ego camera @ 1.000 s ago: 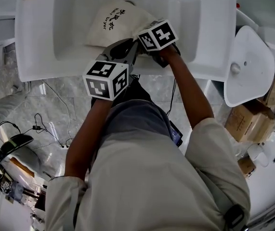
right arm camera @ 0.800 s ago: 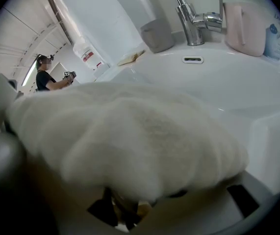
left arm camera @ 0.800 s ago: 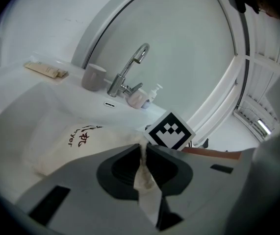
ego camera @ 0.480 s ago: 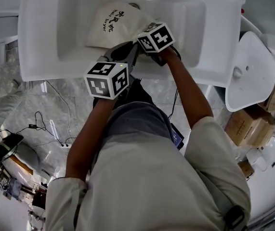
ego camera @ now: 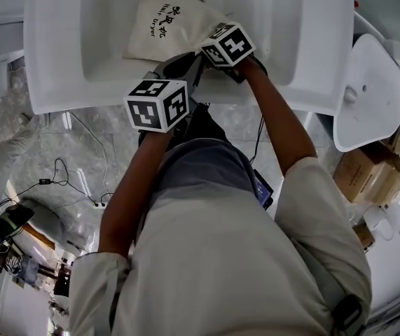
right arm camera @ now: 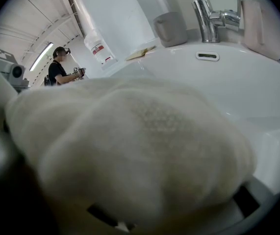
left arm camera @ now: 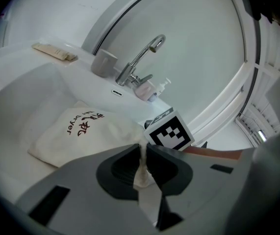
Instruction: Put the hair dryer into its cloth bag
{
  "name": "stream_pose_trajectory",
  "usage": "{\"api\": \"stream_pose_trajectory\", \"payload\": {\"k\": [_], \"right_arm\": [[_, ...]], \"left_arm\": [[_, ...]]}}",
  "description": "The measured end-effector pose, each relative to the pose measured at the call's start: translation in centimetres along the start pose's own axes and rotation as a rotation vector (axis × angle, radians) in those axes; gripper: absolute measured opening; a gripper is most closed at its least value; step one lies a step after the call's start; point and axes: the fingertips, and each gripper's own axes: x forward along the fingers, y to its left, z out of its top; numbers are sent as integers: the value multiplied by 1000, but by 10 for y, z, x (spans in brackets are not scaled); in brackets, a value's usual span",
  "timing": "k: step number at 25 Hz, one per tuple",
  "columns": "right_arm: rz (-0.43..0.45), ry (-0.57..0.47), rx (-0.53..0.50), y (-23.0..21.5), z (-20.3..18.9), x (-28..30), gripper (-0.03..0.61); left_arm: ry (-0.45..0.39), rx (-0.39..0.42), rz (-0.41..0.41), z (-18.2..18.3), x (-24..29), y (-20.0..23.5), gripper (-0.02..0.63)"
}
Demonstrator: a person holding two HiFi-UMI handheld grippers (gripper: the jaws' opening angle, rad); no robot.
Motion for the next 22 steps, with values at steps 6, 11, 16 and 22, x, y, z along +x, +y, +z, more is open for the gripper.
{"api": "stream_pose_trajectory", "payload": {"k": [6, 11, 16, 22], "right_arm": [[68, 23, 99, 3, -9, 0, 233], [45, 8, 100, -1, -8, -8, 235], [41, 1, 115, -1, -10, -14, 235], [25, -26, 141, -2, -13, -31, 235]], "left_arm": [[7, -16, -12, -4, 2, 0, 46], [0, -11, -10, -7, -2, 0, 51], [-22, -11, -49, -2, -7, -6, 51], [-30, -10, -45, -8, -11, -12, 51]]}}
